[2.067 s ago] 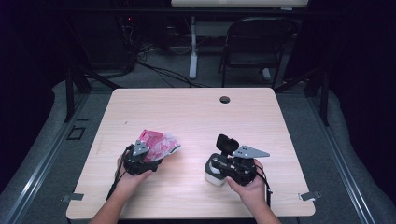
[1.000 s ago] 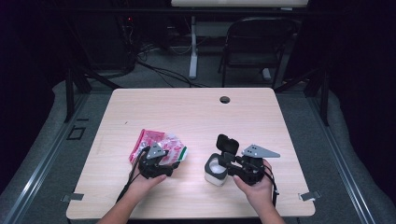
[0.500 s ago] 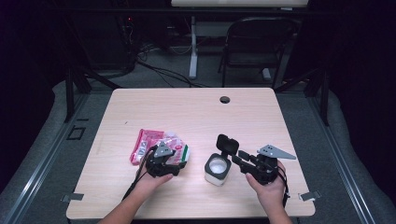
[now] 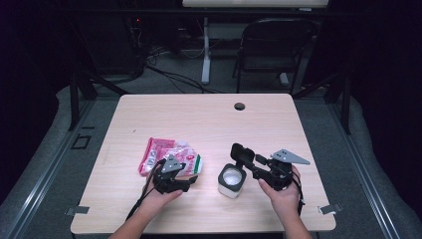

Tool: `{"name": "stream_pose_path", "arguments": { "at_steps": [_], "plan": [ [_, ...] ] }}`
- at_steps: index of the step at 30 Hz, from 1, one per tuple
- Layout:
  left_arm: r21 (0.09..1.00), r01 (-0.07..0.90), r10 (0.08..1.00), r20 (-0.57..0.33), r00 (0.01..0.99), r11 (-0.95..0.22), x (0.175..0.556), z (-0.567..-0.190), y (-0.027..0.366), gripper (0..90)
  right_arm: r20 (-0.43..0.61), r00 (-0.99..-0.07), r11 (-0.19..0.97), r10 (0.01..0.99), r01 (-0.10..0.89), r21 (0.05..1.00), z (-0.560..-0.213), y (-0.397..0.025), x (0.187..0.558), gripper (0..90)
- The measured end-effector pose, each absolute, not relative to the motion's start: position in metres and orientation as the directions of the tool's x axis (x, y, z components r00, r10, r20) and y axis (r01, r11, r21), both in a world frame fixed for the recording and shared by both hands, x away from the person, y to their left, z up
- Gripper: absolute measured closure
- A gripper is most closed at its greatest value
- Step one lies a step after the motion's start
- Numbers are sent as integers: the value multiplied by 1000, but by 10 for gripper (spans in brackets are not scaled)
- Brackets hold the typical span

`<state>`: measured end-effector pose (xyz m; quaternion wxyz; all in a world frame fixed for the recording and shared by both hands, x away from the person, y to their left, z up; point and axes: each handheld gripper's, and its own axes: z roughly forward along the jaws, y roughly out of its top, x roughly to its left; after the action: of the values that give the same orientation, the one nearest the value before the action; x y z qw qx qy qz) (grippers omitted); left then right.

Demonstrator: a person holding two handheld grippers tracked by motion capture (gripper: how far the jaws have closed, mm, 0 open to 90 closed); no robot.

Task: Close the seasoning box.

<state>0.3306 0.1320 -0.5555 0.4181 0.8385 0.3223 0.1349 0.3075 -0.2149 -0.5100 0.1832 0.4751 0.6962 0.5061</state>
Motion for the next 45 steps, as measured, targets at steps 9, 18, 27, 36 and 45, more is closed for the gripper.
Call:
{"name": "stream_pose_path", "arguments": {
  "at_steps": [9, 18, 27, 36, 45],
  "plan": [
    [788, 430, 661, -38, 749, -442, 325, -554, 138, 335, 221, -480, 45, 849, 483, 875, -512, -216, 318, 492],
    [792, 435, 676, -38, 736, -429, 320, -552, 143, 335, 209, -520, 79, 828, 477, 875, -508, -209, 321, 627],
    [795, 436, 682, -39, 731, -422, 321, -551, 146, 335, 148, -552, 157, 821, 467, 870, -505, -204, 318, 772],
    [803, 436, 688, -45, 724, -406, 321, -548, 150, 335, 129, -568, 183, 813, 459, 869, -504, -206, 316, 788],
    [809, 428, 681, -46, 731, -404, 323, -546, 147, 335, 72, -568, 223, 820, 432, 874, -503, -202, 310, 792]
  ]
}}
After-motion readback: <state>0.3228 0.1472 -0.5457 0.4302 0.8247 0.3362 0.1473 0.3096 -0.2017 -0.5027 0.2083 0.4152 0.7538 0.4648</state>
